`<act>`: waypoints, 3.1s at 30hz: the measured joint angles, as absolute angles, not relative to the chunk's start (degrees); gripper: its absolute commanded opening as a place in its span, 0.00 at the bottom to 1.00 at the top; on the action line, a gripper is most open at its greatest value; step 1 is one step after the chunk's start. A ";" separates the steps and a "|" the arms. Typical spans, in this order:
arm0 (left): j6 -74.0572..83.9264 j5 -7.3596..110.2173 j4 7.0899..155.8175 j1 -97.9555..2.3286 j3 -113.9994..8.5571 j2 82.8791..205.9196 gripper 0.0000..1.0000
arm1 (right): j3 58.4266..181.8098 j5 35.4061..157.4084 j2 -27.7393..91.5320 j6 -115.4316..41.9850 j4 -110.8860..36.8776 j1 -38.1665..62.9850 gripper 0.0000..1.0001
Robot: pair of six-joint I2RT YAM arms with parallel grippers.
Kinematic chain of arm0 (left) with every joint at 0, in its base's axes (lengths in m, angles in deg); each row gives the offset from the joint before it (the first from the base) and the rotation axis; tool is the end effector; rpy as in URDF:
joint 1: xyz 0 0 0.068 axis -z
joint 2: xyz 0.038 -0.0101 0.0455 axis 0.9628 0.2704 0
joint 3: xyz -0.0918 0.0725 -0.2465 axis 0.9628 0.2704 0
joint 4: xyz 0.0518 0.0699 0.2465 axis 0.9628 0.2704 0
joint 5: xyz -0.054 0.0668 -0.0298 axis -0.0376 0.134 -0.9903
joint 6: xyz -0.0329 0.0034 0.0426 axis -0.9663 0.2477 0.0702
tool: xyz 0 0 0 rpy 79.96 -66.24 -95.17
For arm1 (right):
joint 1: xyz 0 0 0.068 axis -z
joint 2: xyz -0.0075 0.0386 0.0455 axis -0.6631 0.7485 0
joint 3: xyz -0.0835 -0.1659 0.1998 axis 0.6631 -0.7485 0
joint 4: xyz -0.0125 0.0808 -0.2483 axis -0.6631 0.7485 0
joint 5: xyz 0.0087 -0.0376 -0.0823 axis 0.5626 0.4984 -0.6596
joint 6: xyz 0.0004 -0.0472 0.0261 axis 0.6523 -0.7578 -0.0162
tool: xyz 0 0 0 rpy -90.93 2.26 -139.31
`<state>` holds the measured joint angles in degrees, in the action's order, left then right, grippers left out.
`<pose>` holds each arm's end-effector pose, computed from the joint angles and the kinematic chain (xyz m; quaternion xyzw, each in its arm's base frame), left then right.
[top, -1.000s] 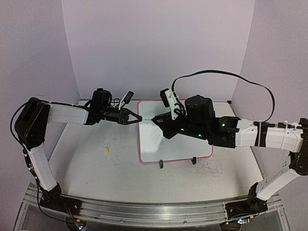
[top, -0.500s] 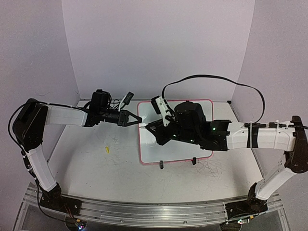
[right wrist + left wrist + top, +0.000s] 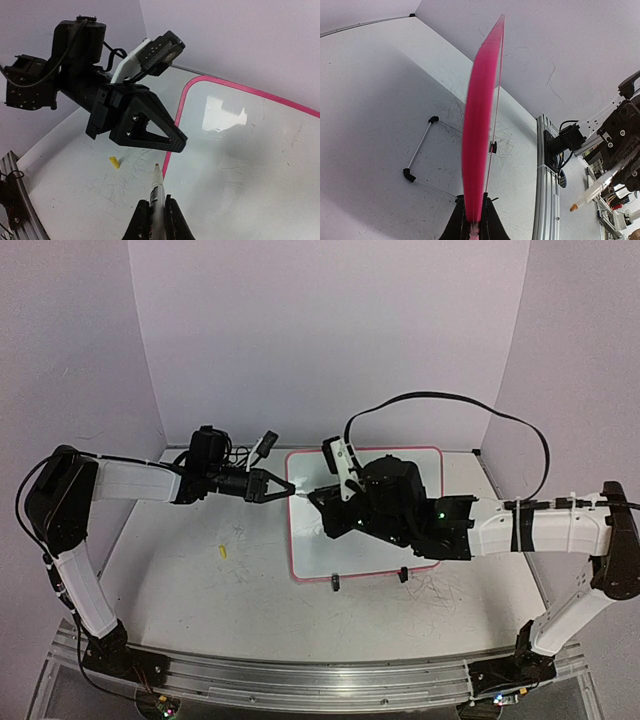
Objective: Write a sentence on the whiteboard
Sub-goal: Write a sentence at the center of the board.
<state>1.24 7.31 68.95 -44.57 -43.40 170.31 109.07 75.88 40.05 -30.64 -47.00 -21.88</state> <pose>0.3232 -0.2173 0.2283 0.3336 0.7157 -0.5292 0.3107 0.1723 0.3265 0.3012 -0.2754 0.7432 0.3026 0.5294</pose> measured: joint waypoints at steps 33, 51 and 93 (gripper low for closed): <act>1.51 7.46 68.92 -44.47 -43.07 170.07 0.00 | 109.08 69.89 44.64 -30.10 -47.64 -21.44 0.00; 1.49 7.44 68.92 -44.47 -43.07 170.07 0.00 | 109.08 68.05 45.73 -29.95 -48.70 -21.14 0.00; 1.47 8.05 69.01 -44.36 -43.03 169.87 0.00 | 111.44 69.90 49.37 -29.78 -50.23 -20.50 0.00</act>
